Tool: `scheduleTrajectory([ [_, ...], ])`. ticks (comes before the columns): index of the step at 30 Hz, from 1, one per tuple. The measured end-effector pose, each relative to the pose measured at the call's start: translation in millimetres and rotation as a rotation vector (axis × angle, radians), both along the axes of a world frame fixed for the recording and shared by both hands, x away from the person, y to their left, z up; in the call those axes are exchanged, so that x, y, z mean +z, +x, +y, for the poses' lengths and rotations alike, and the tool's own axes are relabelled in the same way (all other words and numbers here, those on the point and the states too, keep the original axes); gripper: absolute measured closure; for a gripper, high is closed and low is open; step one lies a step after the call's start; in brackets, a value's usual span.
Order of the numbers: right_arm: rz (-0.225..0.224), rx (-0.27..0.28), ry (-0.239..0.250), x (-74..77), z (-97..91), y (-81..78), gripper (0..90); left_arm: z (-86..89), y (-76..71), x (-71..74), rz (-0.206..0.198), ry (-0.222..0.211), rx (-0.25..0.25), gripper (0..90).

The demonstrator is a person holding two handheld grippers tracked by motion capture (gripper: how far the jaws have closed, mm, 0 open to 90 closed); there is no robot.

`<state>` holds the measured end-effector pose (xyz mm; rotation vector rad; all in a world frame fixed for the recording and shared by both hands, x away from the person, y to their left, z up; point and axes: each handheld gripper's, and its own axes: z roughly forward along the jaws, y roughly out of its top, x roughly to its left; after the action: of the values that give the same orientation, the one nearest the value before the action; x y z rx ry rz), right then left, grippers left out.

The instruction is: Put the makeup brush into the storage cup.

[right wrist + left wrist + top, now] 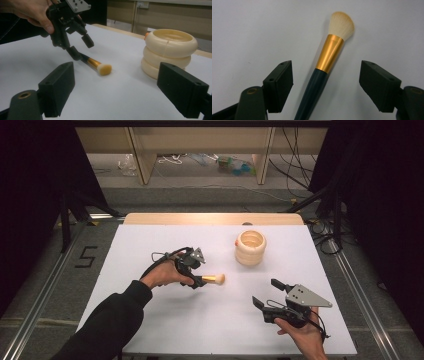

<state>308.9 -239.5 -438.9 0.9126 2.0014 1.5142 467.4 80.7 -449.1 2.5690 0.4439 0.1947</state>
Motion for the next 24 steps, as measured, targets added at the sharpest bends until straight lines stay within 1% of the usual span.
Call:
scheduleTrajectory([
  [1, -0.001, -0.002, -0.01, 0.3, -0.5, -0.1, 15.7, -0.7, 1.5, -0.7, 0.003, 0.014, -0.01, 26.8],
  [2, -0.001, -0.002, -0.01, 0.3, -0.5, -0.1, 15.7, -0.7, 1.5, -0.7, 0.003, 0.014, -0.01, 26.7],
  [3, 0.003, 0.004, -0.001, -0.2, 0.3, 0.3, 15.7, -1.8, 2.8, -0.5, 0.013, 0.02, -0.012, 26.8],
  [4, -0.004, 0.004, 0.002, -0.5, 0.7, 0.8, 15.7, -3.5, 4.1, 1.1, 0.007, 0.027, -0.018, 27.1],
  [5, -0.001, -0.002, -0.033, 0.8, -1.0, 0.4, 15.7, -5.0, 4.2, 1.0, 0.011, 0.028, -0.015, 27.5],
  [6, 0.02, 0.0, -0.034, 0.9, -0.3, -0.6, 15.7, -6.5, 5.1, 0.9, 0.009, 0.032, -0.021, 27.6],
  [7, 0.02, 0.0, -0.034, 0.9, -0.3, -0.6, 15.7, -6.5, 5.1, 0.9, 0.009, 0.032, -0.021, 28.0],
  [8, 0.006, 0.007, -0.025, -0.4, 1.4, 0.6, 15.7, -8.5, 6.6, -0.3, 0.019, 0.039, -0.024, 28.3],
  [9, 0.006, 0.007, -0.025, -0.4, 1.4, 0.6, 15.7, -8.5, 6.6, -0.3, 0.019, 0.039, -0.024, 28.4],
  [10, 0.006, 0.007, -0.023, -0.2, 1.3, 0.4, 15.7, -9.6, 7.0, -0.5, 0.019, 0.057, -0.028, 28.5],
  [12, -0.018, 0.004, -0.021, -0.7, 0.7, 1.9, 15.7, -12.4, 10.0, 0.2, 0.019, 0.106, -0.061, 30.8],
  [13, 0.009, 0.008, -0.01, -0.8, 1.4, 0.8, 15.7, -14.2, 10.3, -0.5, 0.028, 0.092, -0.048, 31.8],
  [14, 0.007, 0.009, -0.01, -0.9, 1.4, 0.9, 15.7, -14.7, 12.0, -0.3, 0.031, 0.093, -0.052, 31.8],
  [15, -0.024, 0.008, -0.02, -1.0, 0.8, 2.4, 15.7, -14.7, 12.9, -0.2, 0.039, 0.098, -0.056, 32.7],
  [16, -0.015, 0.006, -0.023, -0.8, 1.0, 1.7, 15.7, -14.6, 13.8, -1.0, 0.046, 0.105, -0.06, 34.1],
  [17, 0.006, 0.009, -0.021, -0.6, 1.5, 0.5, 15.7, -14.4, 14.9, -2.2, 0.057, 0.113, -0.063, 34.8],
  [18, 0.01, 0.011, -0.025, -0.5, 1.4, 0.3, 15.7, -14.3, 15.6, -4.1, 0.06, 0.118, -0.064, 35.1],
  [20, 0.01, 0.012, -0.026, -0.7, 1.4, 0.6, 15.7, -13.4, 17.5, -6.3, 0.066, 0.131, -0.066, 35.5],
  [23, 0.009, 0.017, -0.013, -1.5, 2.3, 1.3, 15.7, -12.3, 19.7, -7.4, 0.075, 0.129, -0.062, 37.2],
  [24, 0.009, 0.013, -0.031, -0.8, 1.6, 0.9, 15.7, -12.1, 20.7, -7.6, 0.074, 0.132, -0.064, 38.0],
])
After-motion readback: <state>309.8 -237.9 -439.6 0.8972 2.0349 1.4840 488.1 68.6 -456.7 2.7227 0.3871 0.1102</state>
